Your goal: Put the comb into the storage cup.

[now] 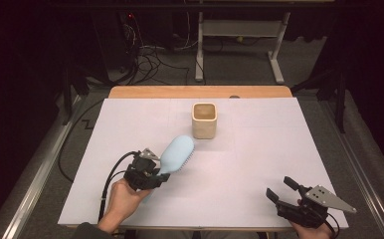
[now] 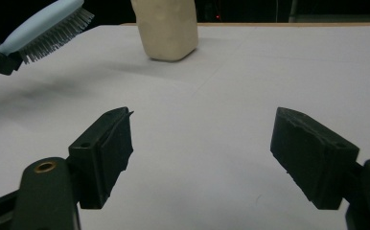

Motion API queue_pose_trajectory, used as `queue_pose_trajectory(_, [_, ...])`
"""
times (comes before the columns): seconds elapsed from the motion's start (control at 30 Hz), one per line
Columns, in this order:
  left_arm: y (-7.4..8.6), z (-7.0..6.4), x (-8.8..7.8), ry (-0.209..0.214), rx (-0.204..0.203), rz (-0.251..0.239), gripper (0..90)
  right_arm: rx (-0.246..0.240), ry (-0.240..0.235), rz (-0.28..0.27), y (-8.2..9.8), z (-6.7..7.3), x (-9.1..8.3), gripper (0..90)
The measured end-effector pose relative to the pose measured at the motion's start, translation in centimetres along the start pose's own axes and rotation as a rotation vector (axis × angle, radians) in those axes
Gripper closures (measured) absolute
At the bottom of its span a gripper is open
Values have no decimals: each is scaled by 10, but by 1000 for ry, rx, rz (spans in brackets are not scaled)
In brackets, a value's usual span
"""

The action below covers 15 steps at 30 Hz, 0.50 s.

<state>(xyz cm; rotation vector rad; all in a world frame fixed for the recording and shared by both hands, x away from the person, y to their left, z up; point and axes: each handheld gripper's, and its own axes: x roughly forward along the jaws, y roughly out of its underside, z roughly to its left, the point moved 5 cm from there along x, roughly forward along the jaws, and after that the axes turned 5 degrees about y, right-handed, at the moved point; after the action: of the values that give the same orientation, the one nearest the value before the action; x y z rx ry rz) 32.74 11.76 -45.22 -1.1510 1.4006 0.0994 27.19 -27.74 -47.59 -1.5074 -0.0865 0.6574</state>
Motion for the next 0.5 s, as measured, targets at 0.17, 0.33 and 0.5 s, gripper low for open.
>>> queue_pose_trajectory(0.17, [-3, -5, 3, 8, 15, -2, 695, 2, -18, -3, -3, 5, 3, 209])
queue_pose_trajectory(0.33, [-6, -9, 5, 18, 25, -2, 695, -3, -20, 8, -5, 11, 8, 191])
queue_pose_trajectory(0.5, [-9, -12, 6, 24, 33, -4, 695, -9, -37, 3, -8, 17, 12, 162])
